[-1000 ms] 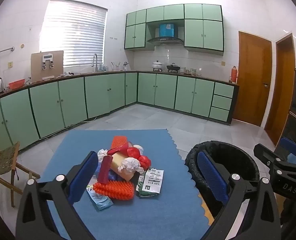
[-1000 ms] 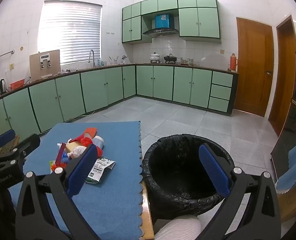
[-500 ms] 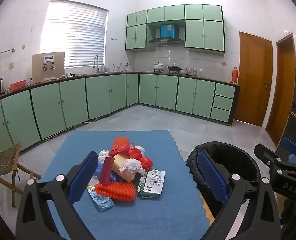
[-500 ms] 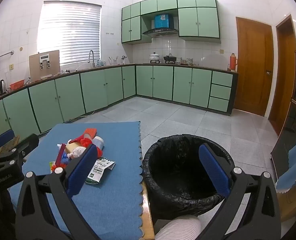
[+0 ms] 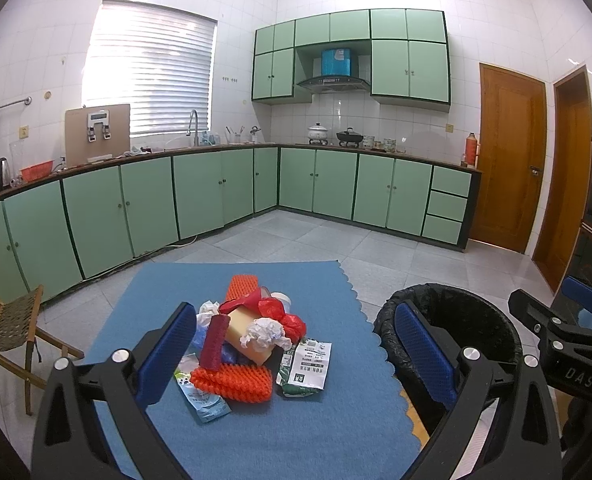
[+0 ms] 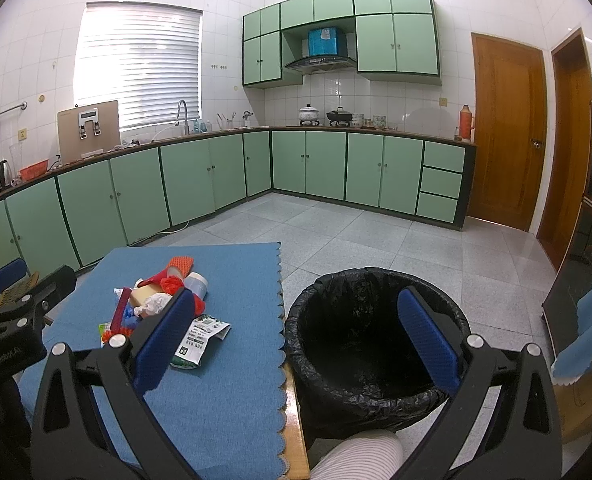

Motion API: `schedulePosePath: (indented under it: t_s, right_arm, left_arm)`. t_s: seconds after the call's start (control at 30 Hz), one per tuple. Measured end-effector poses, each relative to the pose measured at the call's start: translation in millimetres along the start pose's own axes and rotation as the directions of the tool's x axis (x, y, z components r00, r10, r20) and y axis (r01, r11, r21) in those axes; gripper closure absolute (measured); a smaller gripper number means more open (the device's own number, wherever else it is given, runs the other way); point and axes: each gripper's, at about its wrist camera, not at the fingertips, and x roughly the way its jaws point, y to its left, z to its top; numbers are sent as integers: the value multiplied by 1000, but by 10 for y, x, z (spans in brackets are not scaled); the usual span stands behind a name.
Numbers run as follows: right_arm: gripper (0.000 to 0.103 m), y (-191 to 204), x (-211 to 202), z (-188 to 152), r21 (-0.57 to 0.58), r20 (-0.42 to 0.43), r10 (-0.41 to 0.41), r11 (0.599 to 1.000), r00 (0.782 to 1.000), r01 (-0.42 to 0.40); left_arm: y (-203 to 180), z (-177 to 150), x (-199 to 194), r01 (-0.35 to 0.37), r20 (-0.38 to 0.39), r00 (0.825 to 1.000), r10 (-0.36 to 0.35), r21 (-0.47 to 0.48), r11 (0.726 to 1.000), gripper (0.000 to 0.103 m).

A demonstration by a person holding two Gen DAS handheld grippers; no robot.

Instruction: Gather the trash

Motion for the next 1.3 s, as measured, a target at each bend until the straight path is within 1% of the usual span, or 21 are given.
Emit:
schedulePosePath:
  t_s: [0.43,0.5,0.8,0.87,1.1,1.3]
  right_arm:
    - [5,0,0,-3,1,1,-1,1000,1000,1]
    - [5,1,-2,-5,2,1,0,1000,1000,0]
    - [5,-1,15,4,3,-4,-1,1000,1000,1]
    - [5,-1,12,2,3,-4,-2,1000,1000,2]
    - [5,0,16,-4,3,-4,-2,1000,1000,2]
    - [5,0,20,-6,4,-6,0,1000,1000,0]
  left_arm:
    - [148,65,-14,-2,2,1000,2,1,1000,6]
    - [-16,2,-5,-2,0,1000,2,3,1000,6]
    - [50,50,-14,-4,-2,1000,4,1,1000,6]
    - [-17,-4,-1,-1,-1,1000,1,3,1000,6]
    - [22,27,-18,-3,-1,1000,3,2,1000,6]
    - [1,-17,6,-2,-3,1000,2,4,1000,6]
